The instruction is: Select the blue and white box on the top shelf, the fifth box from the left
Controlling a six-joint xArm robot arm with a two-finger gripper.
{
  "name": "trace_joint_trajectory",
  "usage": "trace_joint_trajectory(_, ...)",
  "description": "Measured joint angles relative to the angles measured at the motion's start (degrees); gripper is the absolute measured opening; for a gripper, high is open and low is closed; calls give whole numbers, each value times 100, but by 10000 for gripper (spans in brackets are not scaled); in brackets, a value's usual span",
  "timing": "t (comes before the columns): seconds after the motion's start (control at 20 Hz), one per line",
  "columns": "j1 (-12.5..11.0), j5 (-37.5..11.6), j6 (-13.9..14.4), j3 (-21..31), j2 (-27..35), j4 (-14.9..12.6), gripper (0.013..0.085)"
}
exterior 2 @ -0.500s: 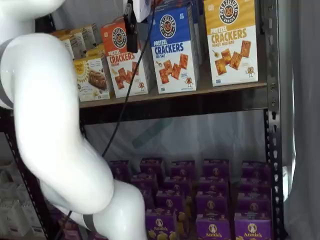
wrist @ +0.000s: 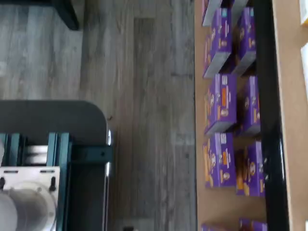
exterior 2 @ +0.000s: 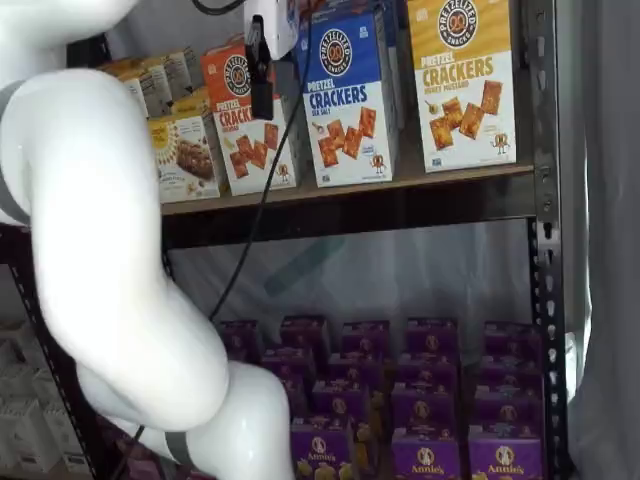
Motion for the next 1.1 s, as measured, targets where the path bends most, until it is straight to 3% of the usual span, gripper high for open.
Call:
trace_joint_trajectory(0.45,-386,-303,139,-190,21,1147,850)
trace_joint_trajectory(0.65,-562,-433,204,-438,116,1526,850)
trace_joint_trajectory(0.95,-805,-735,155,-635,258,1853,850)
trace_joint_trajectory(1.1,-849,-926,112,-779,396,1866,850)
